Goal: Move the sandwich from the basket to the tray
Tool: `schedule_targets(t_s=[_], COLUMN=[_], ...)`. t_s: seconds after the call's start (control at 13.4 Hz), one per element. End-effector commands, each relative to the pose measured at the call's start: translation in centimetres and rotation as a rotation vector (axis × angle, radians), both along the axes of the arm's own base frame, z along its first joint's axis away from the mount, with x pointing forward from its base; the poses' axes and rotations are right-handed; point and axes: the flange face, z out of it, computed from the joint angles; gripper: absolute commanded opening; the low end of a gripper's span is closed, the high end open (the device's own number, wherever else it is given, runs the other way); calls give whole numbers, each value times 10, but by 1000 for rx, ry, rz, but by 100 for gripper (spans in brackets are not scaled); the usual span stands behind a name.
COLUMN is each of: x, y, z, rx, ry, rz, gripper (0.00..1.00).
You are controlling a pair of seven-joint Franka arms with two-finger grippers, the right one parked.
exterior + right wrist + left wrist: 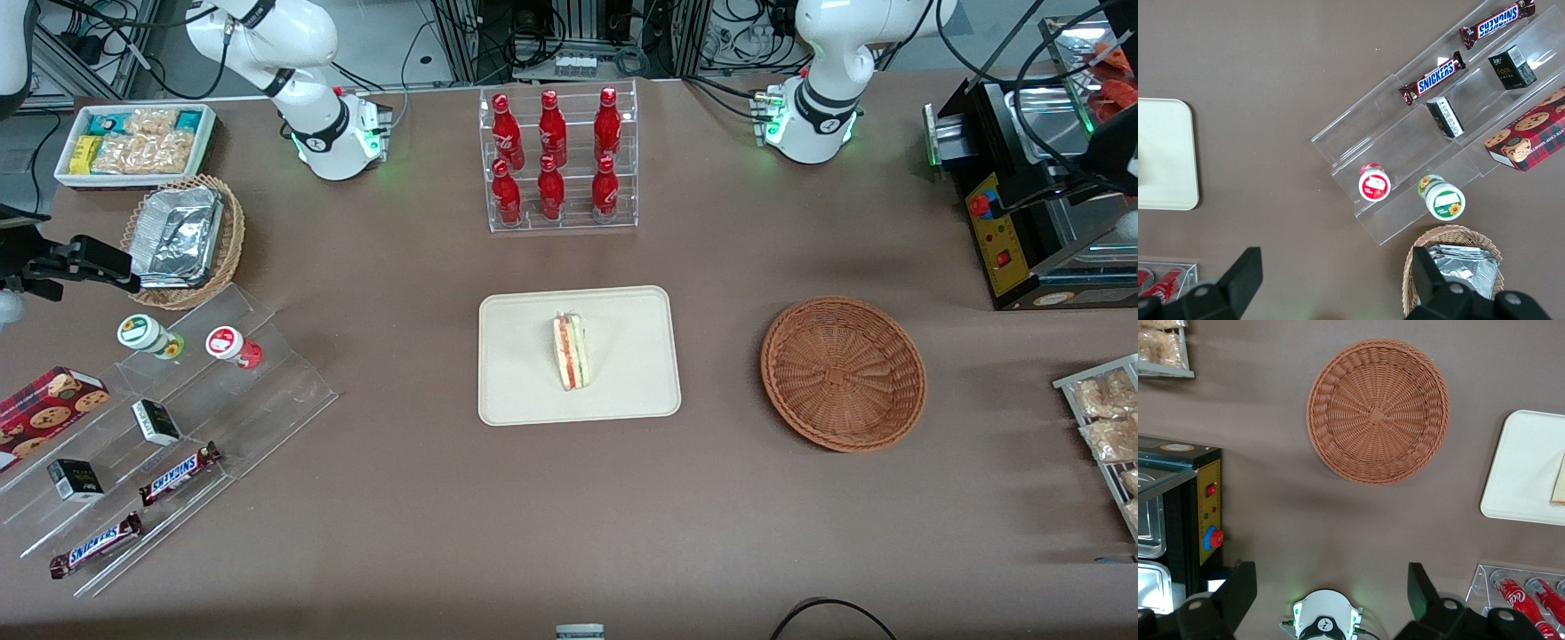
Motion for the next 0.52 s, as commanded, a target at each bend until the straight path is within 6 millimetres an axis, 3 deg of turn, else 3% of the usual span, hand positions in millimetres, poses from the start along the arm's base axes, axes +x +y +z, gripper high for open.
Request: schedule_targets(t_s=[0.0, 0.45], x=[10, 29], y=[-31, -40], z=[-6, 1], rx=[-2, 20], ry=[-7, -69], rz=[-8, -35], gripper=[100, 100])
